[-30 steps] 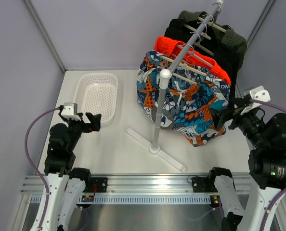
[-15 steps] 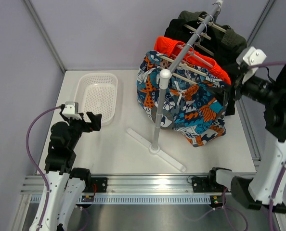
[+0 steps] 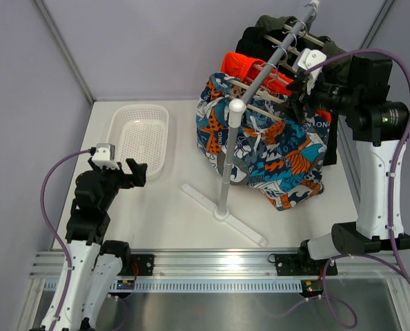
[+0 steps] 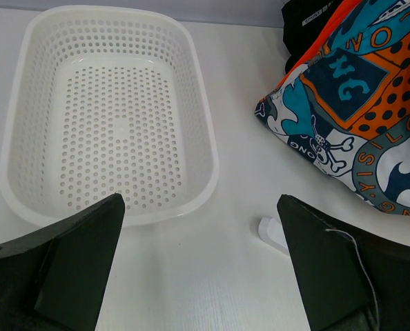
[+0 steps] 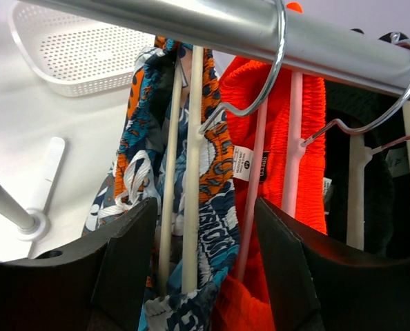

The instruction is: Remove the shorts from the hanger

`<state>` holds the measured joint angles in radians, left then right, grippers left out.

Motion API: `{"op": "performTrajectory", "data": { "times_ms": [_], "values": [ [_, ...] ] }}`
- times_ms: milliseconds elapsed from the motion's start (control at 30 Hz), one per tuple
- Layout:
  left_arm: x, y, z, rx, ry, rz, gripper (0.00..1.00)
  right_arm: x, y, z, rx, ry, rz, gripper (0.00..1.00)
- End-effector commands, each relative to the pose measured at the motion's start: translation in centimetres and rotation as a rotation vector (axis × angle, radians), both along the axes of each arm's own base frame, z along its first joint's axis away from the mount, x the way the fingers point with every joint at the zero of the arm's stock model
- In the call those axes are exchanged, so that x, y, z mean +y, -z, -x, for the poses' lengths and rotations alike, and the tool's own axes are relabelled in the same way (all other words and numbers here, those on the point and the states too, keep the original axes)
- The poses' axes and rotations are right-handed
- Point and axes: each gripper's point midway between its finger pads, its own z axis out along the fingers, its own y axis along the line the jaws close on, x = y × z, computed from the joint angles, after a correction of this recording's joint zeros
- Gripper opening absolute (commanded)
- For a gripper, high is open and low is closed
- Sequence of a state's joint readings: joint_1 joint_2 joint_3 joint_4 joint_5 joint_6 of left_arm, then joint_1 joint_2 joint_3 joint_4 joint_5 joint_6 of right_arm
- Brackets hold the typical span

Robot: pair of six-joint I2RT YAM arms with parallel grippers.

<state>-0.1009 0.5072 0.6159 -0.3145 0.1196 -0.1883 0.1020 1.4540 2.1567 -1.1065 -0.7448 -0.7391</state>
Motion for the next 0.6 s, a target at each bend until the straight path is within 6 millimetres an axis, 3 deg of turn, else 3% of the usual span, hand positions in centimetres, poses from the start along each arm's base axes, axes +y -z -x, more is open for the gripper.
{"op": "performTrajectory", "data": {
  "times_ms": [0, 233, 567],
  "values": [
    [0.1, -1.9, -0.2, -0.052, -0.005, -0.001, 0.99, 0.4, -2.0, -0.6, -0.120, -0.007, 0.019, 0.66],
    [0.1, -2.0, -0.2, -0.055, -0.002, 0.000, 0.99, 1.4, -2.2, -1.1, -0.106, 0.007, -0.008, 0.63],
    [0.0, -1.9, -0.2, -0.049, 0.000, -0.002, 0.99, 2.9, -3.5, -0.1, 0.004, 0.009, -0.179, 0.57]
  ]
}}
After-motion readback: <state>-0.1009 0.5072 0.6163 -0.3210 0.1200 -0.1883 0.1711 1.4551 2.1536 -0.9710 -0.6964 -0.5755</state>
